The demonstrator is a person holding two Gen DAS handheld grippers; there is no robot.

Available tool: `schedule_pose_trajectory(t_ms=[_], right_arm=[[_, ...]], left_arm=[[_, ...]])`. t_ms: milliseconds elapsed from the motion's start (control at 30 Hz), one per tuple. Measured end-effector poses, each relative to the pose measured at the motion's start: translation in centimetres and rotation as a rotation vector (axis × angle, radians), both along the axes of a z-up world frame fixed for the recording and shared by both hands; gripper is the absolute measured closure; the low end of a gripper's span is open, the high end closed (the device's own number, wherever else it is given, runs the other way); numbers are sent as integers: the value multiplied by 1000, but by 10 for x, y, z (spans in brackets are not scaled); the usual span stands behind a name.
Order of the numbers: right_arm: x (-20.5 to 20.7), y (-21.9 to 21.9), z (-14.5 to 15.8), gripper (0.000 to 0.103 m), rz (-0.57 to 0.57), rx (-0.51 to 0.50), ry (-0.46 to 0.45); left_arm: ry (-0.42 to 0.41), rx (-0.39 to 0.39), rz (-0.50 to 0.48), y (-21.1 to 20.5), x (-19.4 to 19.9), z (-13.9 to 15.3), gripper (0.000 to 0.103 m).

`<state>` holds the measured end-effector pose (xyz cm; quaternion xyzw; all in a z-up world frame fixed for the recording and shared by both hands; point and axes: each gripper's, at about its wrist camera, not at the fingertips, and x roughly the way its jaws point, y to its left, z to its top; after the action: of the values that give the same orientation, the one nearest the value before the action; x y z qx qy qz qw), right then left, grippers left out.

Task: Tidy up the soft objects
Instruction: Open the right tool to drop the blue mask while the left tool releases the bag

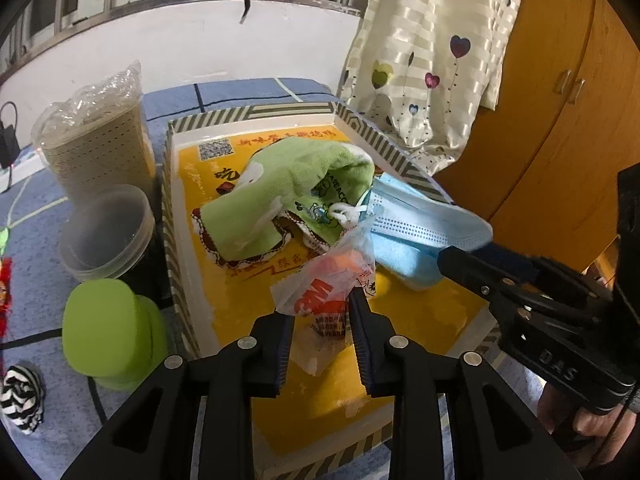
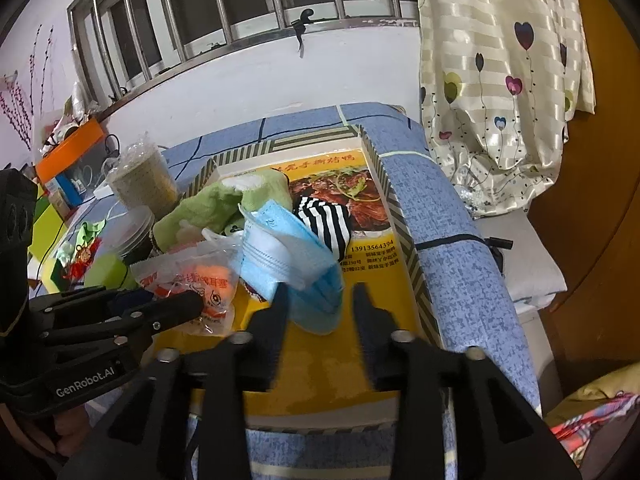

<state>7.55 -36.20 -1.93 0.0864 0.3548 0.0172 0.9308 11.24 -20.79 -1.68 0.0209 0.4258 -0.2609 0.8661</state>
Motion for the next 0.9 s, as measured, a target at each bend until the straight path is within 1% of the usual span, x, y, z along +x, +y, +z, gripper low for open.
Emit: schedule_pose_trajectory(t_ms=[67,200,400,500,900], right_arm=[[-3,1,3,54,-1,-6,-6],[-10,3,9,54,1,-16,-15],[-20,9,13,54,11,-28,-18],[-24,13,16,54,17,-32,-24],[-37,27,33,54,42,-56,-70]], left_arm=[[3,9,9,1,-3,0,72],[12,13,29,8,-8,1,66],[20,1,34,18,-19,5,61],[18,-9,35,22,-25,9,60],[-35,-21,57,40,-44,28,60]])
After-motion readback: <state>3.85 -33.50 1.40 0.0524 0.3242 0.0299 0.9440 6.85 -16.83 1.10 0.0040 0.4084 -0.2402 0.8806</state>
